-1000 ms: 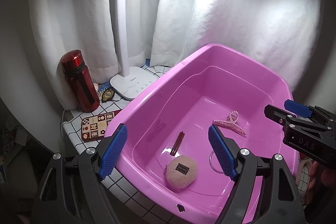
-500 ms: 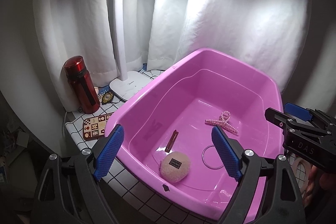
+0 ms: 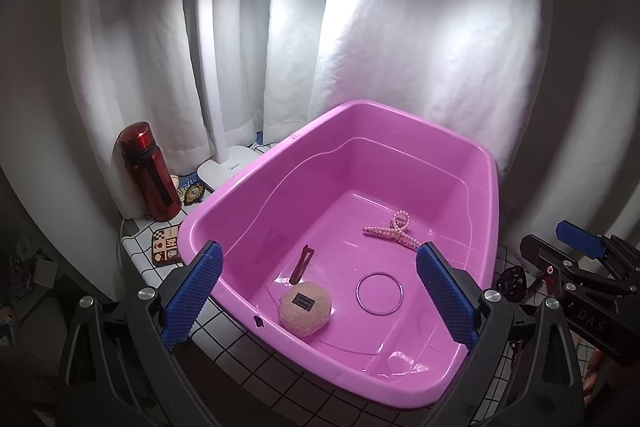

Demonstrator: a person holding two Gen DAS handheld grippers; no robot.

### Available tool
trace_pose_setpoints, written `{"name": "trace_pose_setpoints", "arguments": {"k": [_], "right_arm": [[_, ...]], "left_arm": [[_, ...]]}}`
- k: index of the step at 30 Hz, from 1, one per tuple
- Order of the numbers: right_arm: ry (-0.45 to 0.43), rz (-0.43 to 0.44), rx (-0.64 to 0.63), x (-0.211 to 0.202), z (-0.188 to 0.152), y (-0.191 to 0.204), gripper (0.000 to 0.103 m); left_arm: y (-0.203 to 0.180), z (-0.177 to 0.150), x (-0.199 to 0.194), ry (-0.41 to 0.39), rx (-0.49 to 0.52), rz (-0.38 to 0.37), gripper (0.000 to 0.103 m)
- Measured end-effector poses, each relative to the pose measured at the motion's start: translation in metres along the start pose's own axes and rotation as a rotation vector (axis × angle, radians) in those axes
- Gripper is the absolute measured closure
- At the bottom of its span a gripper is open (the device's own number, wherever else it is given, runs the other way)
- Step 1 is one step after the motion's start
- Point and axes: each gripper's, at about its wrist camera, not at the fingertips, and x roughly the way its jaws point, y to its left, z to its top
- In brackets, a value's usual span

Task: Organize jewelry
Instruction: 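Move both grippers from the tub back over the remaining items on the table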

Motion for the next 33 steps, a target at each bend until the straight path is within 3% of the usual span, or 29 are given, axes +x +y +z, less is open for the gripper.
{"name": "trace_pose_setpoints", "arguments": {"k": [9, 20, 26, 33], "right_arm": [[-0.014, -0.042, 0.078, -0.043, -0.046, -0.038, 0.038], [0.061, -0.15, 0.261, -0.089, -0.145, -0.114, 0.037], [0.116, -0.222, 0.361, -0.109, -0.197, -0.154, 0.036], [0.144, -0.258, 0.462, -0.119, -0.234, -0.185, 0.036]], "left_arm": [[-0.042, -0.012, -0.019, 0.002, 0.044, -0.044, 0.007], [-0.112, -0.047, -0.031, 0.049, 0.15, -0.178, 0.006], [-0.145, -0.071, -0.025, 0.099, 0.205, -0.224, 0.006], [-0.168, -0.097, 0.0, 0.162, 0.232, -0.233, 0.006]]}}
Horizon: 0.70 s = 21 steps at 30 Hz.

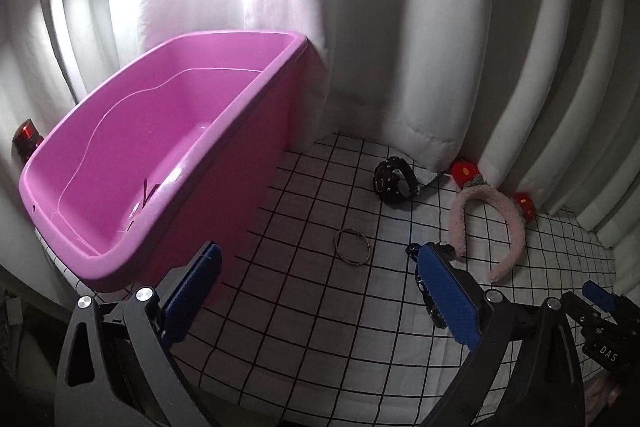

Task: Organize jewelry
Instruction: 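Move both grippers from the tub back over the remaining items on the table, then lower the left gripper over the silver bangle while the right gripper lowers over the pink headband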

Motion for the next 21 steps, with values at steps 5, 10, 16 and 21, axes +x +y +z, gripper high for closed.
{"name": "trace_pose_setpoints", "arguments": {"k": [5, 10, 16, 21], "right_arm": [[0.011, -0.01, 0.035, 0.006, -0.005, -0.016, 0.036], [0.03, -0.016, 0.041, 0.018, -0.007, -0.023, 0.036], [0.061, -0.013, 0.046, 0.039, -0.005, -0.027, 0.036], [0.078, -0.018, 0.052, 0.057, 0.002, -0.032, 0.036]], "left_arm": [[-0.005, -0.012, 0.021, 0.038, 0.012, 0.008, 0.006], [-0.006, -0.017, 0.043, 0.069, 0.004, 0.02, 0.006], [-0.009, -0.019, 0.072, 0.104, 0.011, 0.033, 0.006], [-0.015, -0.021, 0.098, 0.115, 0.033, 0.032, 0.006]]}}
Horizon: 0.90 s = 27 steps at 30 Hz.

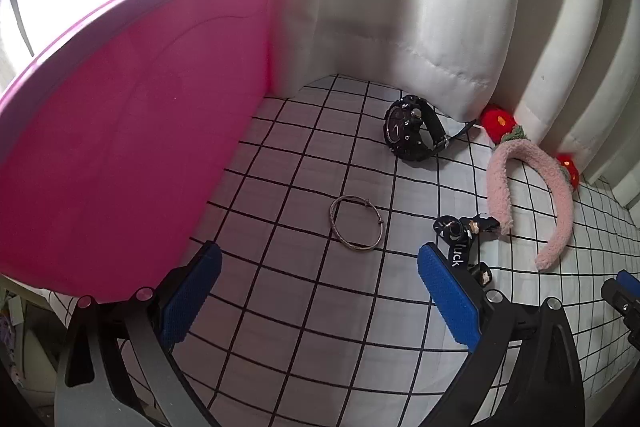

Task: Organize jewelry
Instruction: 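Lower the left gripper over the silver bangle while the right gripper lowers over the pink headband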

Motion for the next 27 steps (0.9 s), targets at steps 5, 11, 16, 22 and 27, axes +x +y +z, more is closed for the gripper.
{"name": "trace_pose_setpoints", "arguments": {"k": [5, 11, 16, 22, 27], "right_arm": [[0.014, -0.005, 0.025, 0.019, 0.012, -0.006, 0.036], [0.026, -0.015, 0.044, 0.039, 0.024, -0.011, 0.036], [0.037, -0.028, 0.051, 0.051, 0.033, -0.012, 0.036], [0.039, -0.035, 0.058, 0.059, 0.035, -0.011, 0.036], [0.041, -0.051, 0.062, 0.065, 0.034, -0.009, 0.036]], "left_arm": [[-0.005, 0.001, 0.028, 0.037, 0.009, -0.004, 0.006], [-0.009, 0.004, 0.049, 0.055, 0.018, -0.005, 0.006], [-0.01, 0.004, 0.064, 0.071, 0.017, 0.001, 0.006], [-0.011, 0.005, 0.074, 0.079, 0.022, 0.015, 0.006], [-0.011, 0.008, 0.084, 0.091, 0.02, 0.022, 0.006]]}}
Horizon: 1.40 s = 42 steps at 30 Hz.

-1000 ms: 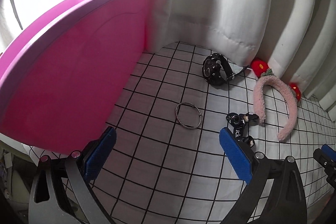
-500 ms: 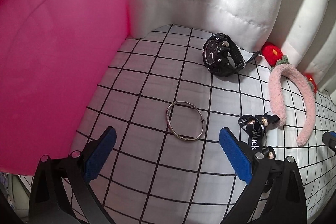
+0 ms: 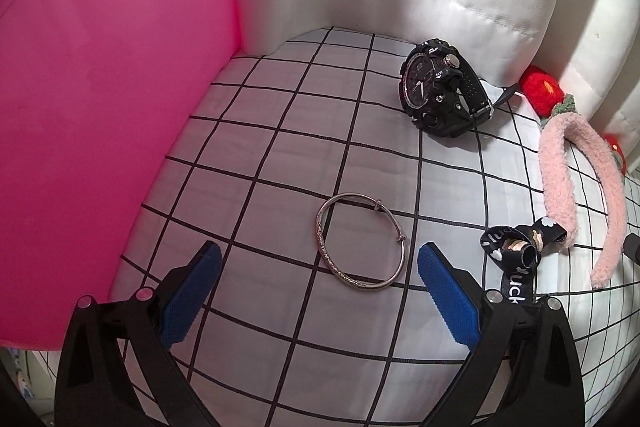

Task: Organize jewelry
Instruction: 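Lower the left gripper over the silver bangle while the right gripper lowers over the pink headband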

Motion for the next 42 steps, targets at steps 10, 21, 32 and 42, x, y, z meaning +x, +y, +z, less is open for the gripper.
{"name": "trace_pose_setpoints", "arguments": {"k": [10, 21, 32, 42], "right_arm": [[0.01, -0.036, 0.008, 0.017, 0.014, -0.001, 0.036], [0.023, -0.077, -0.017, 0.042, 0.032, 0.007, 0.036], [0.006, -0.127, -0.044, 0.069, 0.053, 0.023, 0.032], [-0.06, -0.14, -0.045, 0.085, 0.058, 0.039, 0.026]], "left_arm": [[0.003, 0.008, 0.011, -0.008, -0.015, -0.017, 0.005], [0.0, 0.012, 0.016, -0.054, -0.006, -0.021, 0.005], [-0.001, 0.011, 0.018, -0.078, -0.008, -0.018, 0.005], [-0.003, 0.008, 0.013, -0.071, -0.049, 0.011, 0.006]]}}
